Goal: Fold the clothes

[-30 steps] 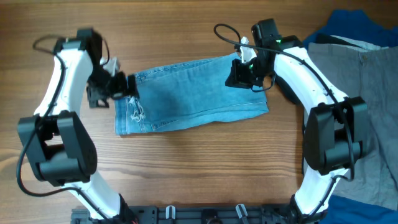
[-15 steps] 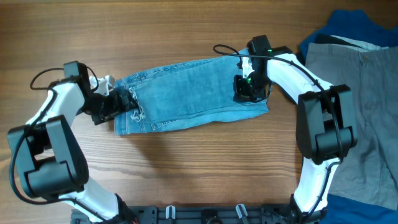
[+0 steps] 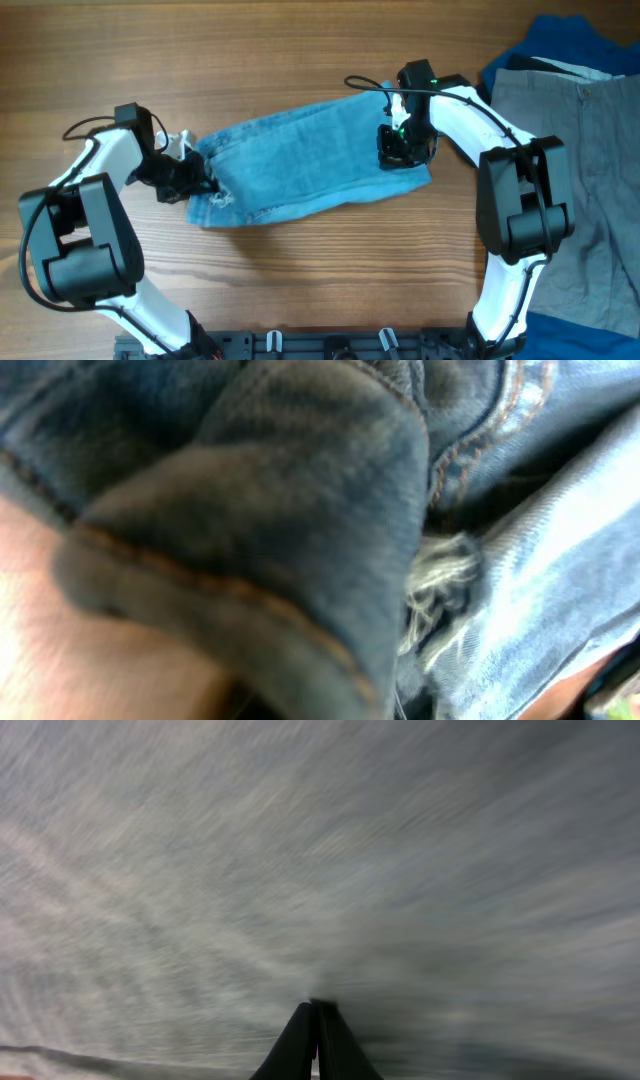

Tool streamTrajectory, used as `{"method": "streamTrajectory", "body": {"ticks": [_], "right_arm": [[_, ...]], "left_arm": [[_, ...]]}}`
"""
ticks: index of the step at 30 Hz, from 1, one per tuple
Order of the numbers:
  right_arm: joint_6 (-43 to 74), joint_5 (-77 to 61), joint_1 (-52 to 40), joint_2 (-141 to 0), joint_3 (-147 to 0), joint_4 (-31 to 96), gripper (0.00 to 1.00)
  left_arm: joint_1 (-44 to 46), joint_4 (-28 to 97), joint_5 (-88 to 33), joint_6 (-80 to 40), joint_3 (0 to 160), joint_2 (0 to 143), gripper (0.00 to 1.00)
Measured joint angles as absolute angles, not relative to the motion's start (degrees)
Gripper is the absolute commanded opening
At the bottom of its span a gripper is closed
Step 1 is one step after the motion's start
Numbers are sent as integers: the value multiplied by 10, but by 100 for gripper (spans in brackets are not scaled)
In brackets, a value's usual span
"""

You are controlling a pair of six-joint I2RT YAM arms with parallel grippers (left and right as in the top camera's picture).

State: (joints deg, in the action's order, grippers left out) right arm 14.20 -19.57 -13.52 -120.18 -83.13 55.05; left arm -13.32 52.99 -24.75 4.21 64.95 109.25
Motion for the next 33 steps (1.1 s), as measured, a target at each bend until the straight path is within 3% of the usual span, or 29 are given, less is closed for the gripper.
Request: {"method": "streamTrajectory", "body": {"ticks": [4, 9, 12, 24, 27, 28, 29, 33], "right_arm": [[140, -183, -124, -1175, -831, 561, 5], [140, -179, -117, -1134, -836, 561, 5], [140, -178, -117, -1134, -836, 561, 5], [140, -177, -117, -1134, -836, 561, 5], [140, -177, -117, -1134, -836, 561, 5], [140, -177, -117, -1134, -836, 561, 6], [140, -177, -117, -1134, -836, 561, 5], [140, -177, -117, -1134, -836, 561, 9]], "left_arm": [[-148, 765, -136, 27, 835, 1121, 4], [-133, 910, -91, 21, 1126, 1119, 4], [-80, 917, -84, 20, 1199, 1114, 4], [149, 822, -81, -57, 1171, 1176, 7], [206, 765, -81, -104, 1135, 1205, 24], [224, 748, -81, -122, 1124, 1218, 49], [241, 721, -81, -148, 1110, 1229, 100], [287, 675, -84, -206, 1086, 1263, 100]]}}
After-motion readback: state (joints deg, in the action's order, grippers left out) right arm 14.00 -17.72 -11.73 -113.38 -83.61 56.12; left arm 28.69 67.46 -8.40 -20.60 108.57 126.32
